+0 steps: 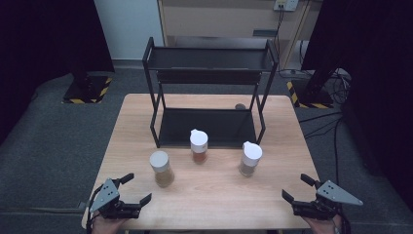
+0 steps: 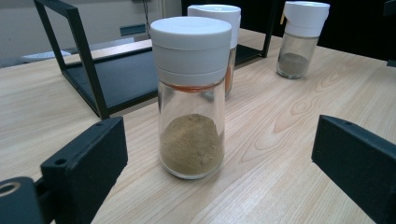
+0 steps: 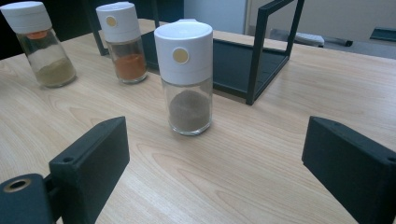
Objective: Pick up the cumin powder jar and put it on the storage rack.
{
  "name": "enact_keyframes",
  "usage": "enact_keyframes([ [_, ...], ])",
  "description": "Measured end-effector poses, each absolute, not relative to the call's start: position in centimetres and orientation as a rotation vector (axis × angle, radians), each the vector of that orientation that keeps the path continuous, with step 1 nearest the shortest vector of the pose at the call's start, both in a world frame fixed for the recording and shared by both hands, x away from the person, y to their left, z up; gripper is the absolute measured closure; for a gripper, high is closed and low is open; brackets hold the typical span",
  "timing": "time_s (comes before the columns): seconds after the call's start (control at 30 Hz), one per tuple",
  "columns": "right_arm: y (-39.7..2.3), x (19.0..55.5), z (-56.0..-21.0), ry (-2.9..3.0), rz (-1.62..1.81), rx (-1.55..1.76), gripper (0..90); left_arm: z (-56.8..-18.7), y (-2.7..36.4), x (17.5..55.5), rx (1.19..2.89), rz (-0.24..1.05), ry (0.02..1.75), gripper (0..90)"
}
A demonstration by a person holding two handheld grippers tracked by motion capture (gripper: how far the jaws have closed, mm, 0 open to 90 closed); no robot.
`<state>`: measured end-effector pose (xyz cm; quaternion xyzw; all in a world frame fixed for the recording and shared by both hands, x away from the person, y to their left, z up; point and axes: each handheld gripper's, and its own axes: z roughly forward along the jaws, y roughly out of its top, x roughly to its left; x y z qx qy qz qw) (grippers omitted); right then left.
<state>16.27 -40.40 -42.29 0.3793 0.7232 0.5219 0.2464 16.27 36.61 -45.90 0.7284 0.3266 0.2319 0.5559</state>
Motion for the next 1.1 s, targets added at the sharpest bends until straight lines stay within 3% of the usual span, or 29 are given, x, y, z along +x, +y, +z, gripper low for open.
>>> enact_keyframes([
  [1.1,-40.46,16.15,-42.34,1.952,1.410,1.076,6.2,-45.76,36.57,15.97,1.684,0.553,0.798,0.8],
])
